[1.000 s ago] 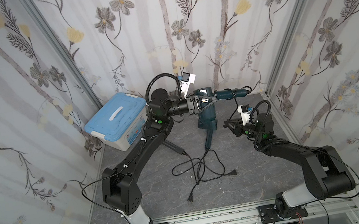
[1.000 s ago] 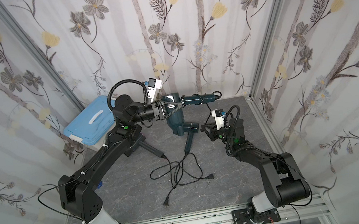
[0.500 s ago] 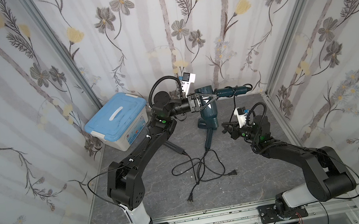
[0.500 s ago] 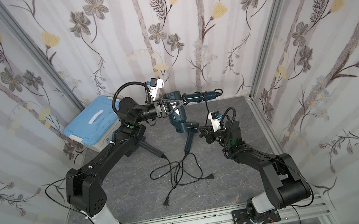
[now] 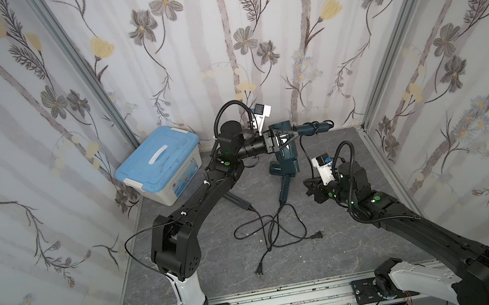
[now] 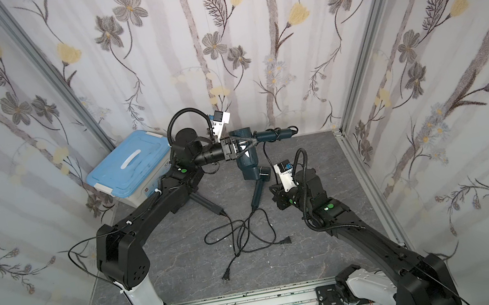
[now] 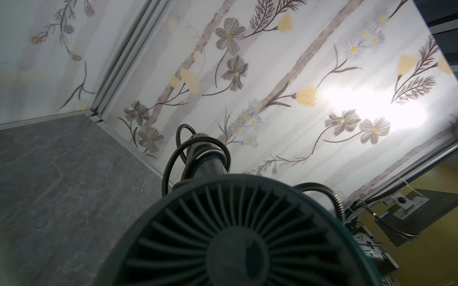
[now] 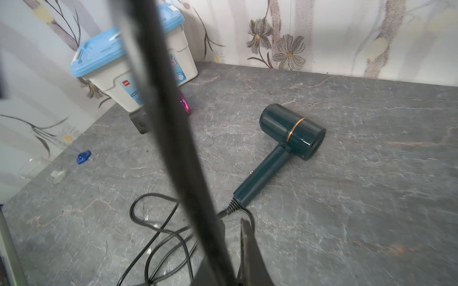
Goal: Wrap the cord around the hair dryer
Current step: Wrap the power cord around the hair dryer.
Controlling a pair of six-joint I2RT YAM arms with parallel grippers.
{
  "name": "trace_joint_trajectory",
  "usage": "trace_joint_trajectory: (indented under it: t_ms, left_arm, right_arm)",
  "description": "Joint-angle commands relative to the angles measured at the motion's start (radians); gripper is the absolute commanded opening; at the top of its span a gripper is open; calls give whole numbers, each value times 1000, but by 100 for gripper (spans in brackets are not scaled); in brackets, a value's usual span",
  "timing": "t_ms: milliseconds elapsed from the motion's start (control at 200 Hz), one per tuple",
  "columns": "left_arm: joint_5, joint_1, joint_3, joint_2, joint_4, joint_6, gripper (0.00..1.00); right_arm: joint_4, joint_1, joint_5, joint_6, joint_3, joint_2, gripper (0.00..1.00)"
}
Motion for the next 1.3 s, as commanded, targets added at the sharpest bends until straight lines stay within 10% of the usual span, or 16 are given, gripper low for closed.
trace_joint_trajectory:
  t_ms: [0,385,694,1294]
  left_arm:
    - [-66,-5,34,-2,-301,304,0]
    - [-213,-11,47,60,-527,502,0]
    - [-111,-63,41,48,-673,634,0]
    - [177,-234,78,-108,-952,961,0]
  right_arm:
    - [-363,35,123,-44,110,-55,0]
    - [-873,287,474,-49,683,-2,0]
    - [-844,267,611,-222,789,45,0]
    - [-421,-175,-158,-476,555,226,0]
